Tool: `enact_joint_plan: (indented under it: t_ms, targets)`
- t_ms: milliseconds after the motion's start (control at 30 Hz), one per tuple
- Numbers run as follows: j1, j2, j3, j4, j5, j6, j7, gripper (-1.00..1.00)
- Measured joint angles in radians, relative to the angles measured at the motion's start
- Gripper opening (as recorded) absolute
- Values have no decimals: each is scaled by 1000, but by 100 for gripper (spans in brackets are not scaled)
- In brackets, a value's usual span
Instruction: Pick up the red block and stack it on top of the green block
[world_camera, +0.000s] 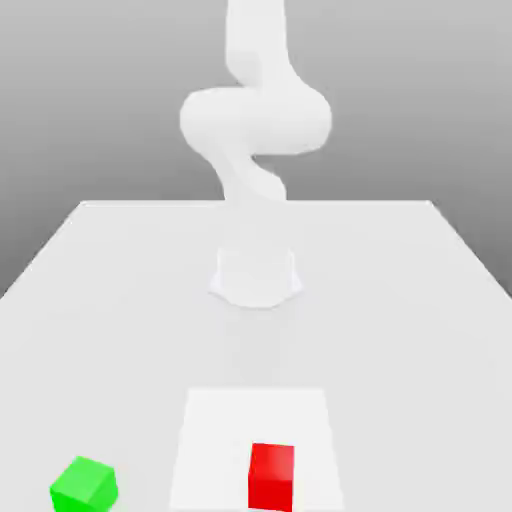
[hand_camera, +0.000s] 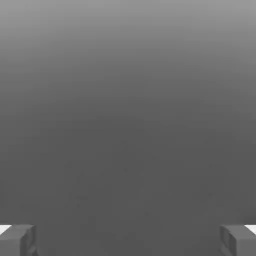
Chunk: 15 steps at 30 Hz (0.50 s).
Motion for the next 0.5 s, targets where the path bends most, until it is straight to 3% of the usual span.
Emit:
enact_joint_plan:
  t_ms: [500]
  targets:
    - [-15, 550, 34, -99, -18, 211, 80, 0]
